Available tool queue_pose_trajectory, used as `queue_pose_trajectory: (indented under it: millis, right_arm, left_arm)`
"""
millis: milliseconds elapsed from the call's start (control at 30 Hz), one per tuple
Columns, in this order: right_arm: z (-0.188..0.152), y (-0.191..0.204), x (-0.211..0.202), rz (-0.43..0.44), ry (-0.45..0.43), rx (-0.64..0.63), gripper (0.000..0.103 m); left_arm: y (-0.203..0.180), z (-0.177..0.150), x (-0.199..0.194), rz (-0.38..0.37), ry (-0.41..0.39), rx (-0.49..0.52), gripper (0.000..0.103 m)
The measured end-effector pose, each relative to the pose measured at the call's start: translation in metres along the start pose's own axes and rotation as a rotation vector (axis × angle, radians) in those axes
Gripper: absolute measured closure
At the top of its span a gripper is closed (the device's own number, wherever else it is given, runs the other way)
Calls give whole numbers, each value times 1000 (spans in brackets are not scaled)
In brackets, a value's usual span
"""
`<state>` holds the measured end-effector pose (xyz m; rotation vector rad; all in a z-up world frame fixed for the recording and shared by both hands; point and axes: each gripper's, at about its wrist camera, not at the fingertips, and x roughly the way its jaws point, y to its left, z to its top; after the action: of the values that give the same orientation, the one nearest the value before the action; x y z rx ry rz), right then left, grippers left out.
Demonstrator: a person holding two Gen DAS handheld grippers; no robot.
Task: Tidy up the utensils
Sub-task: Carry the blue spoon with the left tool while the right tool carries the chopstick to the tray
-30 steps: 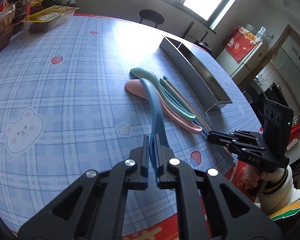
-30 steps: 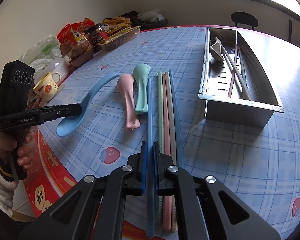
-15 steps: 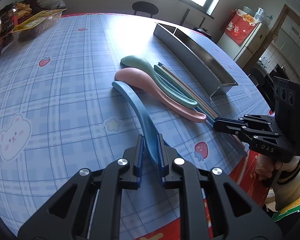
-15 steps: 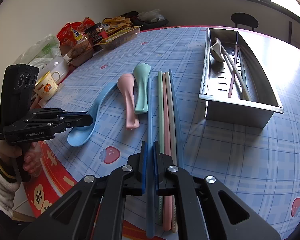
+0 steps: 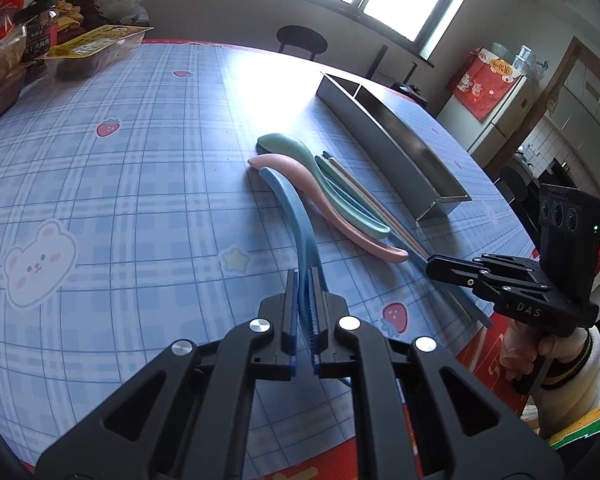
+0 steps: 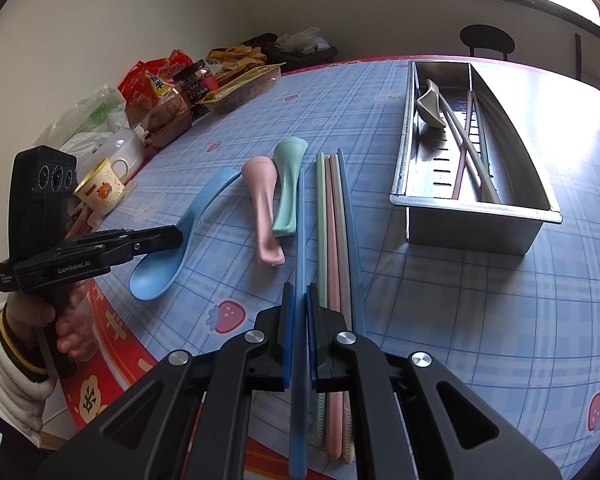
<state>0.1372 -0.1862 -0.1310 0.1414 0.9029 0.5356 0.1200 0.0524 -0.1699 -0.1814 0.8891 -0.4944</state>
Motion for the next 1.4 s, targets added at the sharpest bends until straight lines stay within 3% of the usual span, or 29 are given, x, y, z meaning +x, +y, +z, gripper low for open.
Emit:
queue_pose_trajectory:
  millis: [467,700,867,1200,1400]
  right_arm:
    - [0,-16,-28,24,-142,72,97]
    - [9,-32,-44,85,-183,122,97]
    - [28,-49,-58,34,-241,136,97]
    - [96,-109,-41,-33,-328,287,97]
    - [100,-134,-21,-21,-297,357,97]
  left_arm:
    - [-7,-4,-31,-1,-93,-42,94]
    - [-14,16,-38,17,-136,-40,94]
    - [-28,39,-36,7,-158,-24,94]
    - [-74,113,11,-13,-137,14,94]
    - [-97,154,67,7,-80,49,95]
